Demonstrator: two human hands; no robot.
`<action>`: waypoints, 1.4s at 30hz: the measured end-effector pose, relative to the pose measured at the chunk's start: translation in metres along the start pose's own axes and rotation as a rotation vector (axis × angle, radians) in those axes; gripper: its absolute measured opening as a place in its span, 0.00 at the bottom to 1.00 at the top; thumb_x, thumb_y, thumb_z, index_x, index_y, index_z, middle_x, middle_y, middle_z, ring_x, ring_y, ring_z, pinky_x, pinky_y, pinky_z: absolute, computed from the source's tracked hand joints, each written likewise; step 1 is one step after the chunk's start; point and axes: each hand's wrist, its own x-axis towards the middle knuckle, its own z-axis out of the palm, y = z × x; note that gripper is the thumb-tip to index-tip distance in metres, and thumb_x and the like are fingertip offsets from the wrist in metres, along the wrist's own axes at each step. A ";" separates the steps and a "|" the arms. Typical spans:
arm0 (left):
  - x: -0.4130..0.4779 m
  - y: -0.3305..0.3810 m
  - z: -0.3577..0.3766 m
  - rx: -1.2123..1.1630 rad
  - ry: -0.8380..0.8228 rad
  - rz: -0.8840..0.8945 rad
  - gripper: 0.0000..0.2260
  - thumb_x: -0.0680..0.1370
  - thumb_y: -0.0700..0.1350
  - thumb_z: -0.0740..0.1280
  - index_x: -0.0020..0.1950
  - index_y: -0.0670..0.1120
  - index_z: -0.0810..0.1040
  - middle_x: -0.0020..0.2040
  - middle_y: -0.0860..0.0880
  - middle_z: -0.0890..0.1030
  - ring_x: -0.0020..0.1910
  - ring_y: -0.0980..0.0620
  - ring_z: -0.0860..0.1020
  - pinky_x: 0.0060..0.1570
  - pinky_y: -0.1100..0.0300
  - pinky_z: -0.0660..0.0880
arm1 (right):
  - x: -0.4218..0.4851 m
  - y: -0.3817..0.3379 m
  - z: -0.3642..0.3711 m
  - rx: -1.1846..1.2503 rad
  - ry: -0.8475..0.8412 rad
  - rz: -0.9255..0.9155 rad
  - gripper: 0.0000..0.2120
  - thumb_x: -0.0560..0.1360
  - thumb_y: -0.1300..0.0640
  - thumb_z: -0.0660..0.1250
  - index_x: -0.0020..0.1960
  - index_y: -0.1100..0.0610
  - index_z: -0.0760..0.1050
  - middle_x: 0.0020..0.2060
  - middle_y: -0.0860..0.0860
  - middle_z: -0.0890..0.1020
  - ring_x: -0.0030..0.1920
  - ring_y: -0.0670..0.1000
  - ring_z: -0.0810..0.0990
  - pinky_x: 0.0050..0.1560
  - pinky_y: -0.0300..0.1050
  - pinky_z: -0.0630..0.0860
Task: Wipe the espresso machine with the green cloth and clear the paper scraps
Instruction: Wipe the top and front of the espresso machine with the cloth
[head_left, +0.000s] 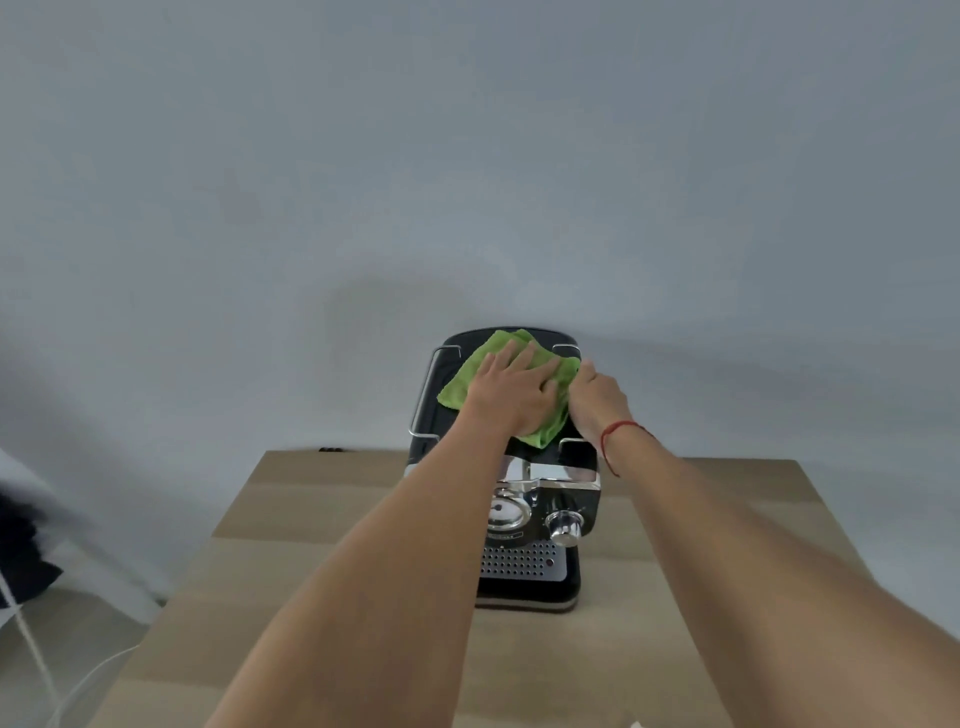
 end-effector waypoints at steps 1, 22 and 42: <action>0.006 0.001 0.001 0.025 0.009 0.016 0.23 0.83 0.53 0.46 0.79 0.57 0.53 0.80 0.50 0.49 0.79 0.49 0.43 0.76 0.49 0.41 | 0.001 0.000 0.001 0.002 0.007 -0.002 0.28 0.83 0.48 0.42 0.67 0.65 0.70 0.67 0.63 0.73 0.67 0.61 0.72 0.68 0.50 0.65; 0.036 -0.016 0.001 -0.228 0.060 -0.194 0.25 0.84 0.49 0.45 0.80 0.45 0.46 0.80 0.44 0.45 0.79 0.45 0.44 0.77 0.49 0.43 | 0.003 0.006 0.004 0.024 0.012 -0.007 0.28 0.83 0.47 0.42 0.67 0.63 0.70 0.66 0.62 0.74 0.67 0.61 0.72 0.68 0.51 0.65; 0.024 0.007 -0.001 -0.146 0.043 -0.310 0.28 0.83 0.54 0.47 0.80 0.45 0.43 0.79 0.40 0.43 0.78 0.39 0.44 0.76 0.46 0.44 | 0.006 0.002 0.001 -0.007 0.011 0.005 0.28 0.83 0.47 0.43 0.66 0.65 0.71 0.65 0.63 0.74 0.66 0.63 0.73 0.67 0.52 0.66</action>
